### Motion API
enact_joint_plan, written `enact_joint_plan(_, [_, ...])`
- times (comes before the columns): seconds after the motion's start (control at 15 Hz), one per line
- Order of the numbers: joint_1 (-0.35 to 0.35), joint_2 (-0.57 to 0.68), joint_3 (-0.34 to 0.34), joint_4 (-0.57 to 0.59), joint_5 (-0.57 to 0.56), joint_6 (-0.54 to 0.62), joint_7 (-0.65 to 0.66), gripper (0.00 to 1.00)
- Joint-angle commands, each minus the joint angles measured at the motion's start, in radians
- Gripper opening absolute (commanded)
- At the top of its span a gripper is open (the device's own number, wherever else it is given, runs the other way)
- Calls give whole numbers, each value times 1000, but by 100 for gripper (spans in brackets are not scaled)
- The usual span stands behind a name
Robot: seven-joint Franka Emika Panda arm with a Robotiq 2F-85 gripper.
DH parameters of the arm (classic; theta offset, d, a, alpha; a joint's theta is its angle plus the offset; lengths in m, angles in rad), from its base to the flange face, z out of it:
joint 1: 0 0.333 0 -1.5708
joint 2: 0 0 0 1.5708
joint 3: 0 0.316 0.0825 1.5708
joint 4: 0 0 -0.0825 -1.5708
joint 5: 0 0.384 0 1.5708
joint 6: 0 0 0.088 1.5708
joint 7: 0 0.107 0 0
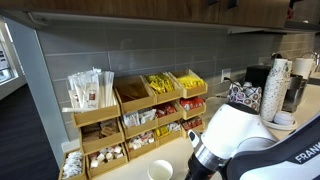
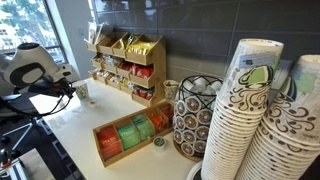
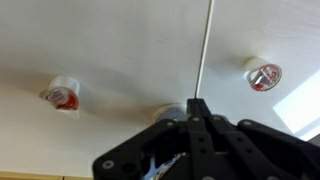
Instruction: Place the straw in the cup
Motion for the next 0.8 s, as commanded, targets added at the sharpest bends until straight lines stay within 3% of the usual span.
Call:
enact_joint_plan(0.0, [24,-68,-26,-12,64,-65,-70,0])
enact_joint_plan(0.73, [160,-200,-179,-14,52,-126,-133,0])
